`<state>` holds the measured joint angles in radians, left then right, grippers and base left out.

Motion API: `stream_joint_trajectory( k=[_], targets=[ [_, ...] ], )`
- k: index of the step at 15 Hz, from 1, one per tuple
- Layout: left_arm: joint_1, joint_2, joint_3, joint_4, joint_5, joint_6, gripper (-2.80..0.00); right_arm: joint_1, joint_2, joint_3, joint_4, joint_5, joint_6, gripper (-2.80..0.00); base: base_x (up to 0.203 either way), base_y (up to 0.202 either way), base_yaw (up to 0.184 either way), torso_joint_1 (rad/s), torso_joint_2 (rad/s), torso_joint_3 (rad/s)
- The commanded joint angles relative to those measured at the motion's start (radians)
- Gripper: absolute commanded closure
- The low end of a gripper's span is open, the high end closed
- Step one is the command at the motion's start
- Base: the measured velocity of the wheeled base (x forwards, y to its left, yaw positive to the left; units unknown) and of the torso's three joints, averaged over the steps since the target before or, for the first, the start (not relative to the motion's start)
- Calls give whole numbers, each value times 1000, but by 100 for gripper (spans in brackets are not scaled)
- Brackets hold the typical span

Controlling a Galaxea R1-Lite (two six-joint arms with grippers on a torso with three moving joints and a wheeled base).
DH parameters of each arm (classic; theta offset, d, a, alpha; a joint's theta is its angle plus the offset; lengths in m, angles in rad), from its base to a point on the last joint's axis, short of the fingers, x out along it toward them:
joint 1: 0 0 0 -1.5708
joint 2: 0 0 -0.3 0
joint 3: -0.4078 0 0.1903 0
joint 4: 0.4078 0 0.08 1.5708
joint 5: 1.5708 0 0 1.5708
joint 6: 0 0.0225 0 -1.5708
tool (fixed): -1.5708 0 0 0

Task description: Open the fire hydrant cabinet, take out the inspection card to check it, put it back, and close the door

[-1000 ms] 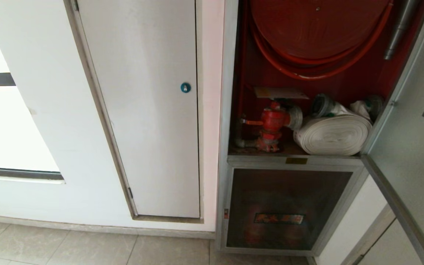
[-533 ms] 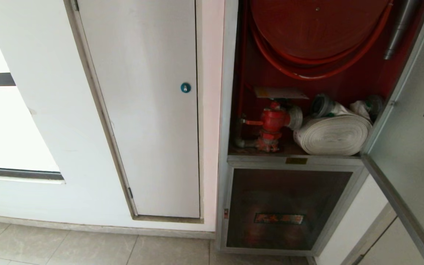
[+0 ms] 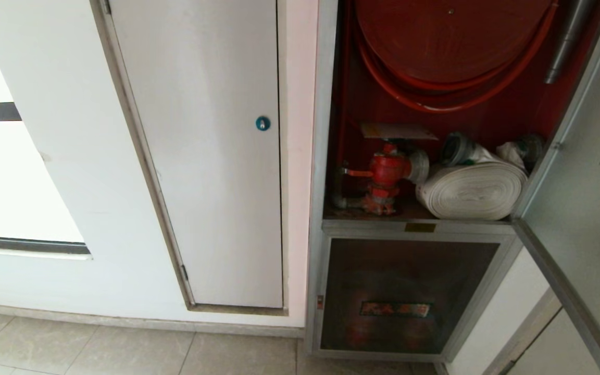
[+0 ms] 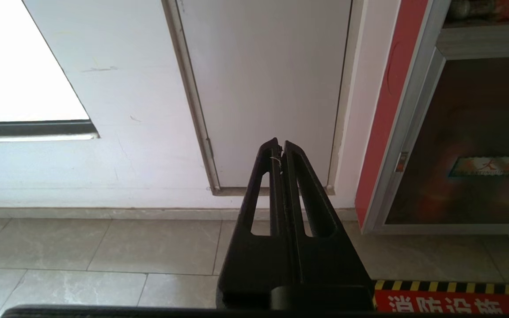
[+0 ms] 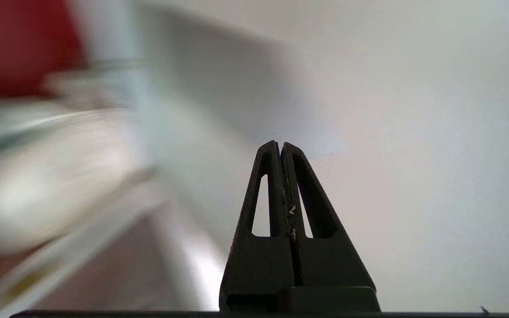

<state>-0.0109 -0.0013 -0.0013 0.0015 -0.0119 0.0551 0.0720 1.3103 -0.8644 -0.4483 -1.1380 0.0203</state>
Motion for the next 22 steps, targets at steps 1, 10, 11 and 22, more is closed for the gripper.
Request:
stream_joint_trajectory(
  k=[1,10,11,22],
  targets=[
    [0,1,0,-2,0,0,0,-168,62,-10,-5,-8,-7,0,0,0,0,0,0,0],
    [0,1,0,-2,0,0,0,-388,102,-21,-96,-7,-25,0,0,0,0,0,0,0],
    [0,1,0,-2,0,0,0,-418,116,-27,-108,5,-25,0,0,0,0,0,0,0],
    [0,1,0,-5,1,-3,0,-638,243,-61,-216,158,-25,0,0,0,0,0,0,0]
  ],
)
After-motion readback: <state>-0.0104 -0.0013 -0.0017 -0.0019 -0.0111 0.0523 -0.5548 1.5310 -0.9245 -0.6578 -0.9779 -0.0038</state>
